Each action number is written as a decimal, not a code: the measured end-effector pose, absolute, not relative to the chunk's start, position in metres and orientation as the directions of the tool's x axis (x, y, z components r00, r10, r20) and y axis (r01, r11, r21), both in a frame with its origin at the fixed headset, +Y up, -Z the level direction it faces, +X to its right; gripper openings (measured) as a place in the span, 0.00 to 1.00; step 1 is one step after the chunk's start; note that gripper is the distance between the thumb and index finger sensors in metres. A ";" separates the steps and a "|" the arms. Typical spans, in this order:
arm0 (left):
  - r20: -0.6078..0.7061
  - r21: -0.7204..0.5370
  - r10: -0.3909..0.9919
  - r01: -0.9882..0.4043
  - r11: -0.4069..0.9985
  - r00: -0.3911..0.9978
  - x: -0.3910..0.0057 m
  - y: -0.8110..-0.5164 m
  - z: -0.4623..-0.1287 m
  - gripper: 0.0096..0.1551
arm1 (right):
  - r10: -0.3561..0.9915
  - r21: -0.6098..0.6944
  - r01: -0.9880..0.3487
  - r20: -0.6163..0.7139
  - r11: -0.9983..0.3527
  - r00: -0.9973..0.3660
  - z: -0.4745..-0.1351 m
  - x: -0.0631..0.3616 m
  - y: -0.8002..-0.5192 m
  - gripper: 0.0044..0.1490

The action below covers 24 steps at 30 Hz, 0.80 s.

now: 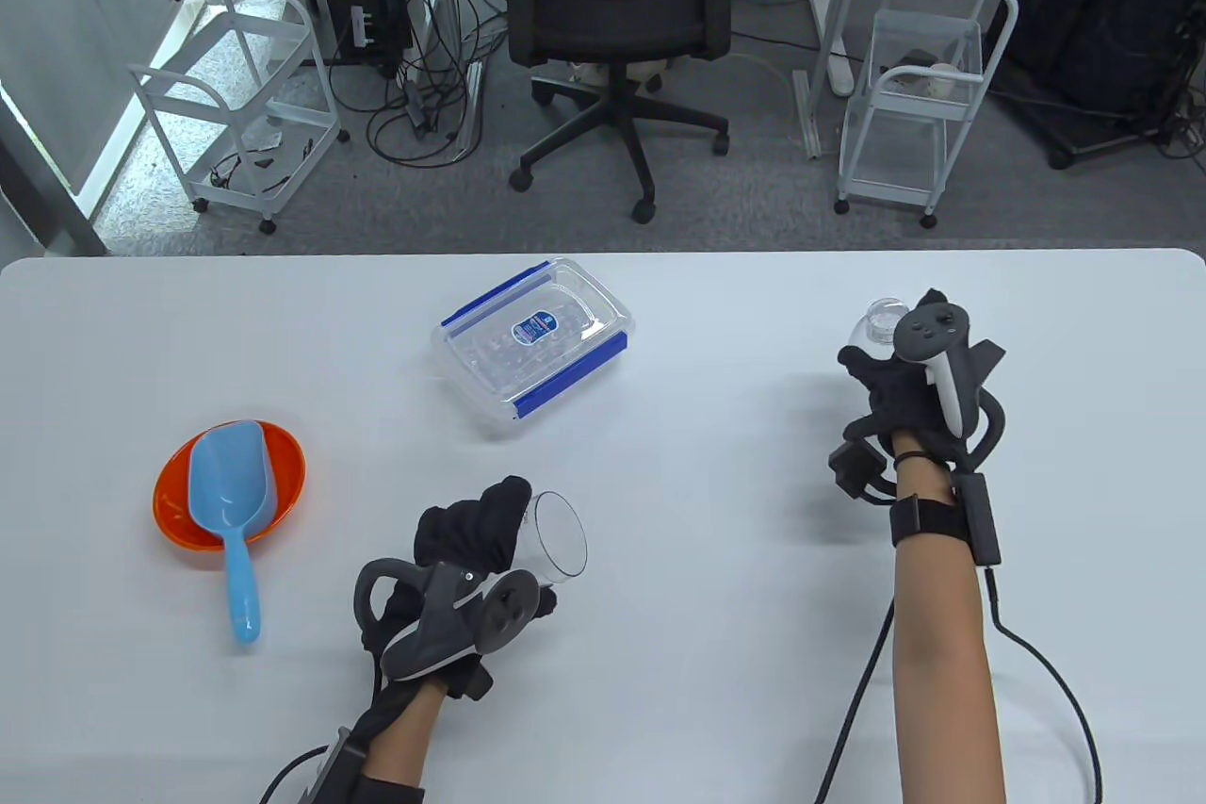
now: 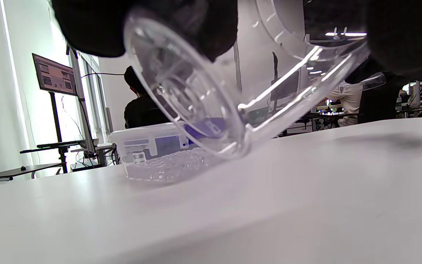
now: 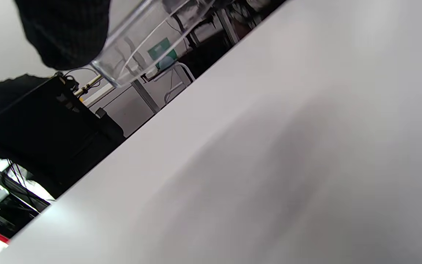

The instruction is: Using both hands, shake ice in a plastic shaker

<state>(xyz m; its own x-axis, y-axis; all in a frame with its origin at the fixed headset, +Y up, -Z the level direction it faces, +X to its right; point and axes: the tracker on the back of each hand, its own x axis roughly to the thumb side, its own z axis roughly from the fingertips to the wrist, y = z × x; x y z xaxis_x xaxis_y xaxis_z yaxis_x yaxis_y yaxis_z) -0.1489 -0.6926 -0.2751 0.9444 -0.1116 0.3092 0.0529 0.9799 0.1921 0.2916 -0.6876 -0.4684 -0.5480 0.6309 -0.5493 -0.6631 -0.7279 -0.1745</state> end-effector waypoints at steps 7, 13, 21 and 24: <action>0.283 0.184 -0.143 0.093 0.978 0.949 -0.152 -0.694 -0.277 0.74 | 0.580 -0.069 -0.732 -0.661 -0.678 -0.476 -0.493 0.300 -0.730 0.69; 0.281 0.169 -0.168 0.124 0.978 0.945 -0.151 -0.696 -0.277 0.74 | 0.494 -0.003 -0.714 -0.724 -0.700 -0.482 -0.498 0.302 -0.757 0.67; 0.284 0.165 -0.181 0.138 0.977 0.942 -0.149 -0.696 -0.276 0.75 | 0.433 0.050 -0.683 -0.738 -0.729 -0.517 -0.493 0.293 -0.768 0.68; 0.275 0.181 -0.179 0.133 0.975 0.945 -0.152 -0.694 -0.275 0.75 | 0.476 -0.014 -0.649 -0.691 -0.761 -0.544 -0.480 0.299 -0.758 0.69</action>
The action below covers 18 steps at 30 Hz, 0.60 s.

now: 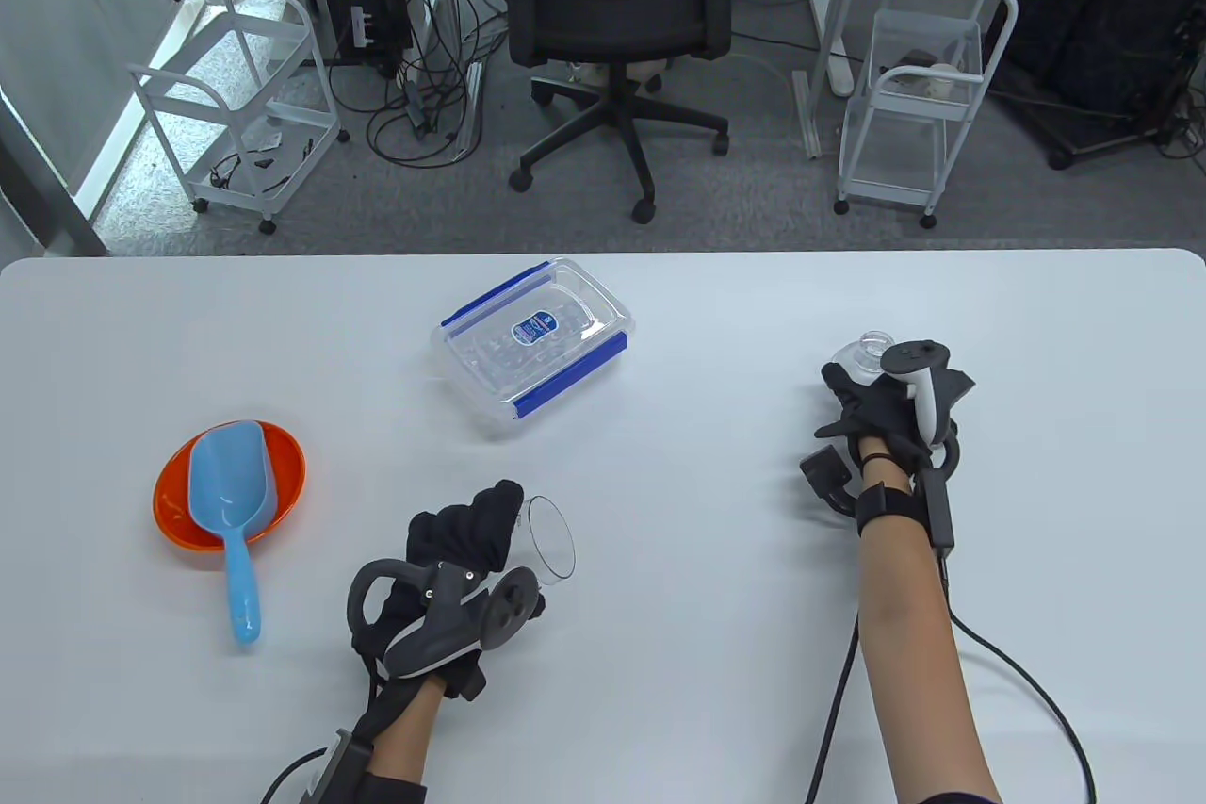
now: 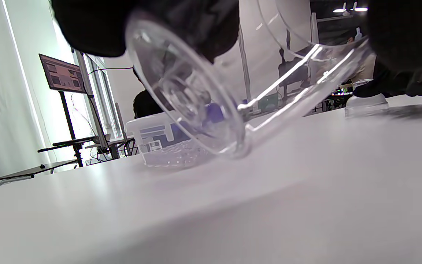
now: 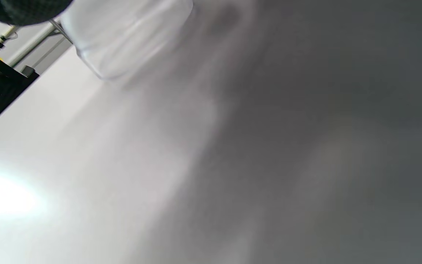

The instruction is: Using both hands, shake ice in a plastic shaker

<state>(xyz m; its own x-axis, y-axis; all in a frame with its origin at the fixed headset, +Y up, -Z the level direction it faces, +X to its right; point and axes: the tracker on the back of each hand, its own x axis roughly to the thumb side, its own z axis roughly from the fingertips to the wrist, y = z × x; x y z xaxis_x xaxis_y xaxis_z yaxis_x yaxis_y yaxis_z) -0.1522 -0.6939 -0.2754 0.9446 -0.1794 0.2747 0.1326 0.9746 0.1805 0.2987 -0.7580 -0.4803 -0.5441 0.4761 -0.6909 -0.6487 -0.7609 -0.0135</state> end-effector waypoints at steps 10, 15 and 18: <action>0.293 0.141 0.016 -0.059 0.988 0.956 -0.161 -0.688 -0.274 0.75 | 0.521 0.017 -0.572 -0.391 -0.820 -0.758 -0.411 0.304 -0.712 0.62; 0.304 0.100 0.146 -0.184 0.978 0.941 -0.166 -0.688 -0.274 0.75 | 0.564 0.056 -0.590 -0.236 -0.805 -0.791 -0.374 0.284 -0.696 0.60; 0.323 0.083 0.184 -0.221 0.972 0.928 -0.165 -0.688 -0.273 0.77 | 0.549 0.076 -0.567 -0.172 -0.820 -0.818 -0.349 0.268 -0.688 0.59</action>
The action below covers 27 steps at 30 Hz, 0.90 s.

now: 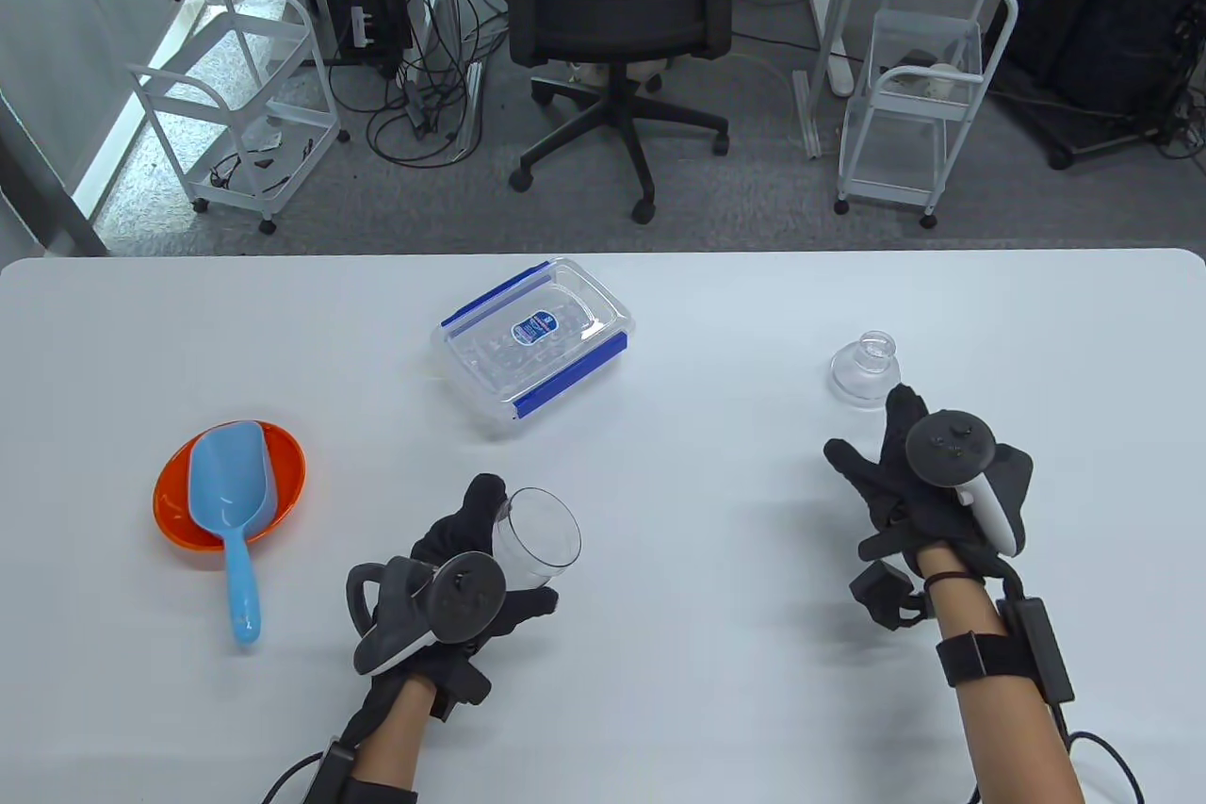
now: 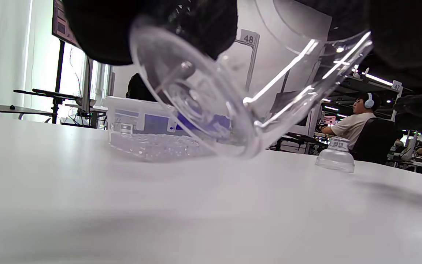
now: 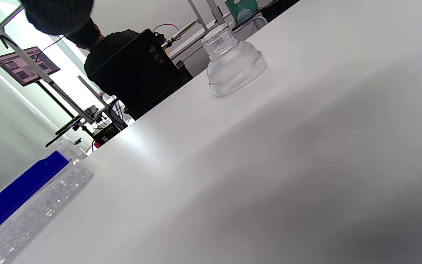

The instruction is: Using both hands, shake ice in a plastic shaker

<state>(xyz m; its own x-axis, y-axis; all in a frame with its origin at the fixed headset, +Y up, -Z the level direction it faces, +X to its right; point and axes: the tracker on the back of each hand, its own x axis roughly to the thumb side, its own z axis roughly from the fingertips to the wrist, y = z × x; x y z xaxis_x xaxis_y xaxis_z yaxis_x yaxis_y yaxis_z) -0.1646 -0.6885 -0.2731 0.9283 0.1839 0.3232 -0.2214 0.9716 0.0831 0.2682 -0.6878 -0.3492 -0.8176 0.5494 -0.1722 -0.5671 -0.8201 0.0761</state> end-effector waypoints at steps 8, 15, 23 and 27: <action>0.343 0.031 0.273 -0.302 0.953 0.899 -0.163 -0.691 -0.273 0.79 | 0.516 0.066 -0.523 -0.102 -0.850 -0.850 -0.295 0.242 -0.684 0.58; 0.325 0.008 0.399 -0.425 0.905 0.857 -0.159 -0.696 -0.272 0.78 | 0.392 -0.034 -0.391 -0.140 -0.920 -0.909 -0.275 0.239 -0.678 0.58; 0.330 -0.092 0.434 -0.429 0.899 0.838 -0.125 -0.709 -0.305 0.80 | 0.409 -0.040 -0.409 -0.178 -0.912 -0.895 -0.276 0.248 -0.679 0.57; 0.344 -0.107 0.405 -0.393 0.913 0.847 -0.098 -0.712 -0.337 0.80 | 0.395 -0.046 -0.393 -0.175 -0.918 -0.902 -0.275 0.248 -0.679 0.57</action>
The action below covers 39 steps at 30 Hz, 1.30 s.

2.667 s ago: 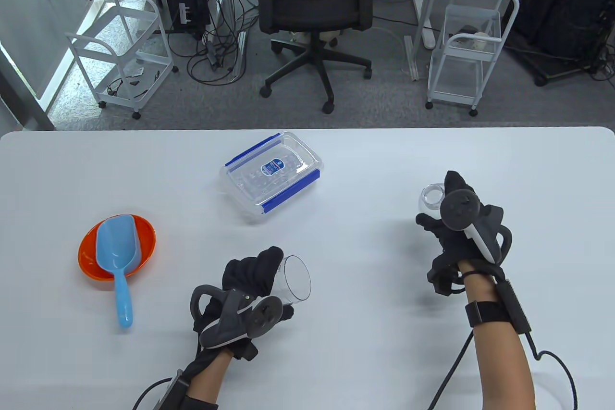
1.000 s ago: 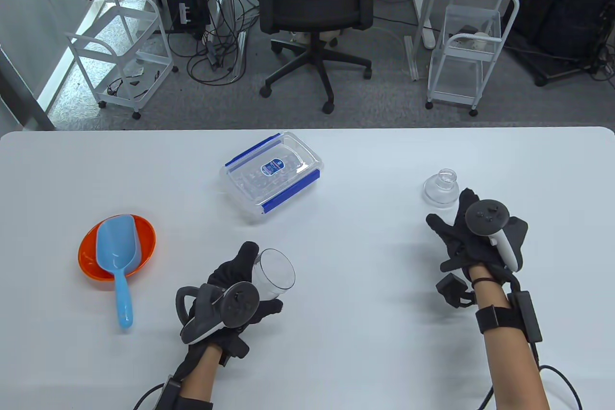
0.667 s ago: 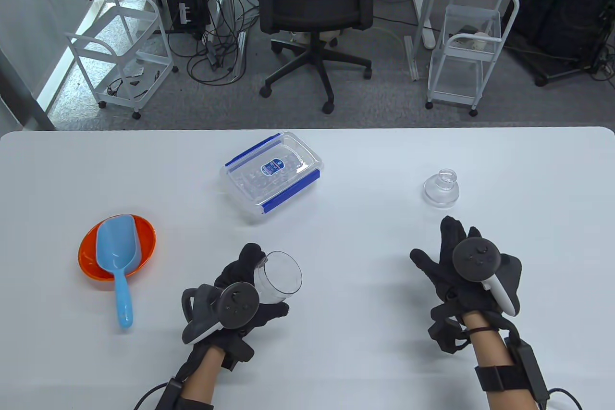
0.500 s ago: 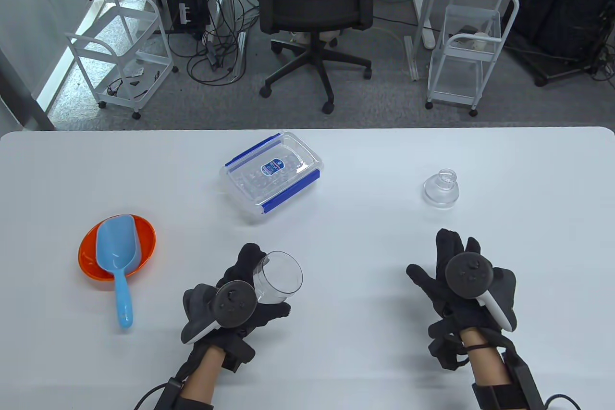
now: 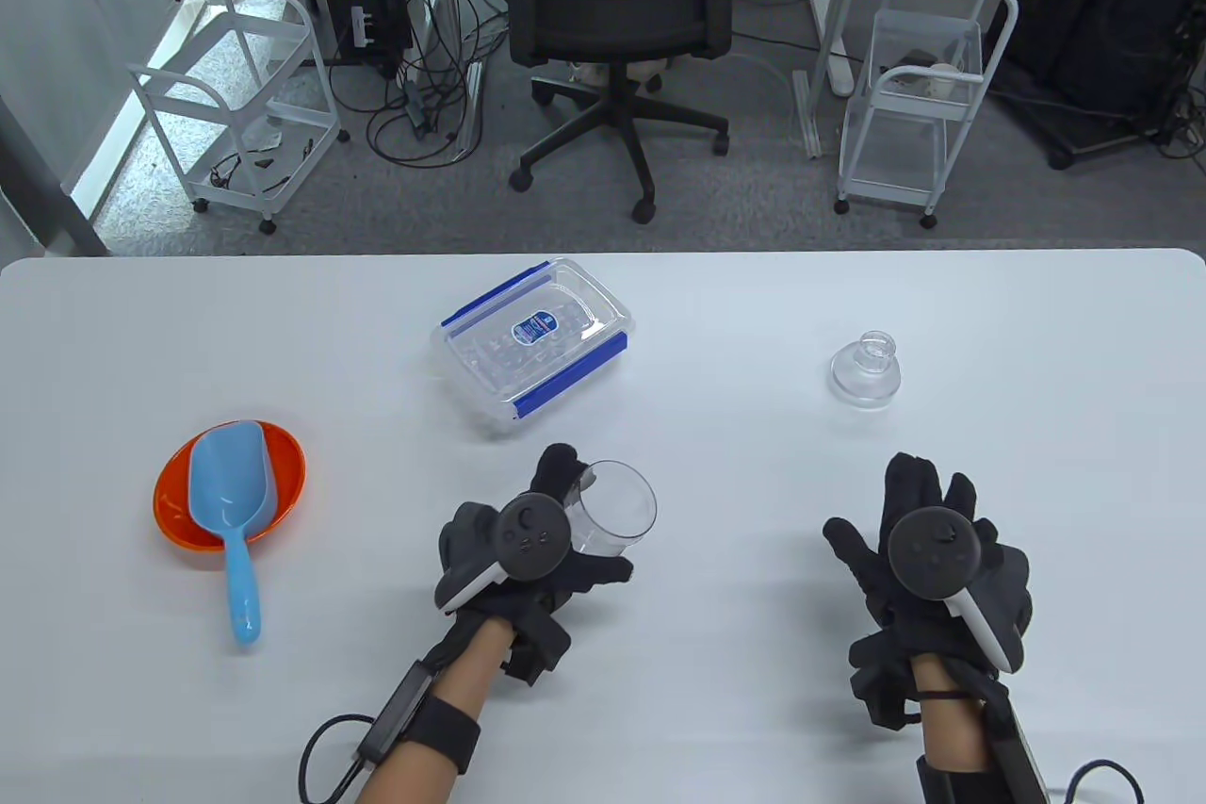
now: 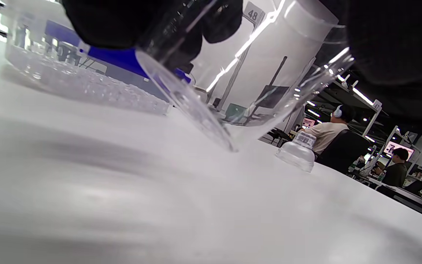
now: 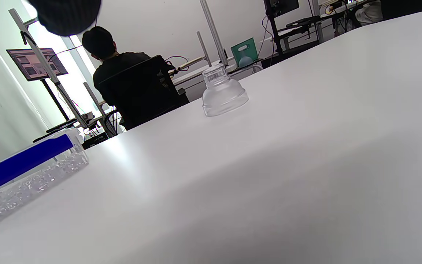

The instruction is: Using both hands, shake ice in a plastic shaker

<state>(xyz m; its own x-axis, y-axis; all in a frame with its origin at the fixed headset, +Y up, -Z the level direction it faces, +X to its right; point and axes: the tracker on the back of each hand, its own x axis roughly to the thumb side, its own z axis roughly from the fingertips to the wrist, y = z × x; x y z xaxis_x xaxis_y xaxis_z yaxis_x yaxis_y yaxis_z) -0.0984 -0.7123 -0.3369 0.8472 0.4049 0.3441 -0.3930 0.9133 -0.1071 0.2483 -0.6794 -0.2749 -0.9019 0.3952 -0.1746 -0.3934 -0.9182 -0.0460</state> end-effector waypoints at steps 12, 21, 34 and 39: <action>0.115 -0.289 0.451 -0.405 0.868 0.885 -0.038 -0.737 -0.422 0.79 | 0.373 -0.041 -0.374 -0.225 -0.927 -0.900 -0.276 0.254 -0.685 0.57; 0.060 -0.450 0.467 -0.394 0.801 0.882 -0.020 -0.754 -0.452 0.79 | 0.354 -0.041 -0.355 -0.238 -0.934 -0.904 -0.276 0.254 -0.686 0.57; 0.173 -0.305 0.221 -0.161 0.938 0.960 -0.024 -0.756 -0.446 0.70 | 0.328 0.007 -0.340 -0.251 -0.940 -0.911 -0.278 0.253 -0.692 0.57; 0.364 -0.021 0.056 -0.052 0.998 0.930 -0.031 -0.729 -0.426 0.69 | 0.318 0.016 -0.331 -0.244 -0.943 -0.916 -0.278 0.251 -0.693 0.56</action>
<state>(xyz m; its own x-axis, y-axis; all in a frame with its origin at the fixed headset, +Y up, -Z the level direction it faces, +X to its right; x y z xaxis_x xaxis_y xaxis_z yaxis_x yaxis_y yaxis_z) -0.0305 -0.7287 -0.4258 0.9298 0.0557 0.3639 -0.0517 0.9984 -0.0207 0.2514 -0.6927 -0.2780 -0.9161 0.3178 -0.2444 -0.3315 -0.9433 0.0160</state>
